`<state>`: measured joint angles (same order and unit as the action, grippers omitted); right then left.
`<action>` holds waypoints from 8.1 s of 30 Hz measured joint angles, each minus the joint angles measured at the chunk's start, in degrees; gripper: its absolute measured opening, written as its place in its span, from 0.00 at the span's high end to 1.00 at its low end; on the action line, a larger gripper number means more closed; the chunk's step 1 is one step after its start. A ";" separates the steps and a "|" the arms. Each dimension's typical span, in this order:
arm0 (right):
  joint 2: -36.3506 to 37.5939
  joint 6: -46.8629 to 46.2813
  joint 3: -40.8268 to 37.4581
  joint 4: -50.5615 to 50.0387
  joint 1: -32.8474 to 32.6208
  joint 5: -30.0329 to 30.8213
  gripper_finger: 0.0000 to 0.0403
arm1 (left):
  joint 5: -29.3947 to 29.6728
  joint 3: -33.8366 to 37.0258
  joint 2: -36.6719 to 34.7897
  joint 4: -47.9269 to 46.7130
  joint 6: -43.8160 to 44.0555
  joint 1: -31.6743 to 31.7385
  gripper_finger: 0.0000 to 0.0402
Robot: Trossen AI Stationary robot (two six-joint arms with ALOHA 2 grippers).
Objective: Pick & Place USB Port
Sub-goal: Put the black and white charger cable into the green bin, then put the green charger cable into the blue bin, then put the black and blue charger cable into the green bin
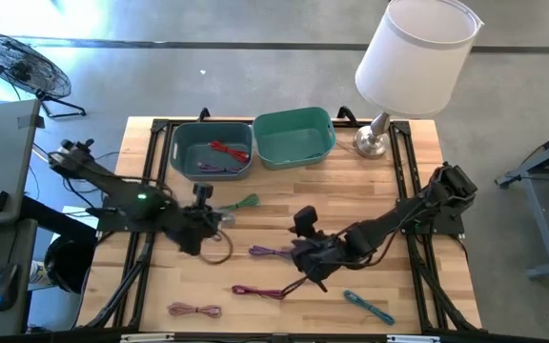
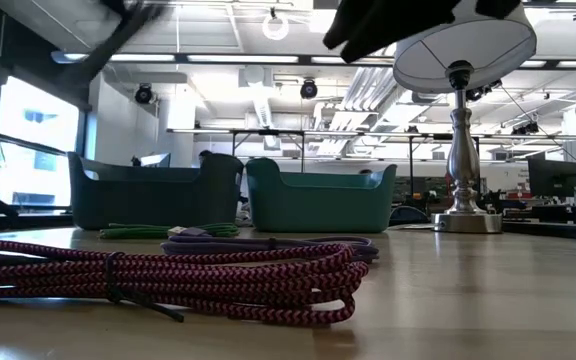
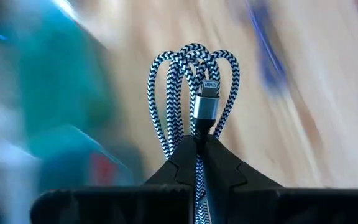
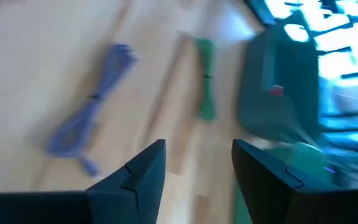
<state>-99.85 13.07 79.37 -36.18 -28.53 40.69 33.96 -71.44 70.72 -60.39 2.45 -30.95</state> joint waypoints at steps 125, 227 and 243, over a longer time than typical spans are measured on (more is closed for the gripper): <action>2.13 7.56 -1.40 11.34 38.42 -21.88 0.43 | -7.81 38.89 -26.90 44.89 -29.62 16.34 0.74; 2.10 -19.18 -1.46 -12.05 -2.86 -9.67 0.42 | -15.15 0.98 15.71 -8.36 -19.77 55.44 0.80; 1.63 -16.95 -1.46 -6.88 -0.56 -19.33 0.42 | -41.26 1.01 15.58 -24.11 -15.61 50.05 0.50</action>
<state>-98.22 -3.88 77.91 -43.06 -29.10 21.36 -7.29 -70.43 86.30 -84.50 -13.17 19.10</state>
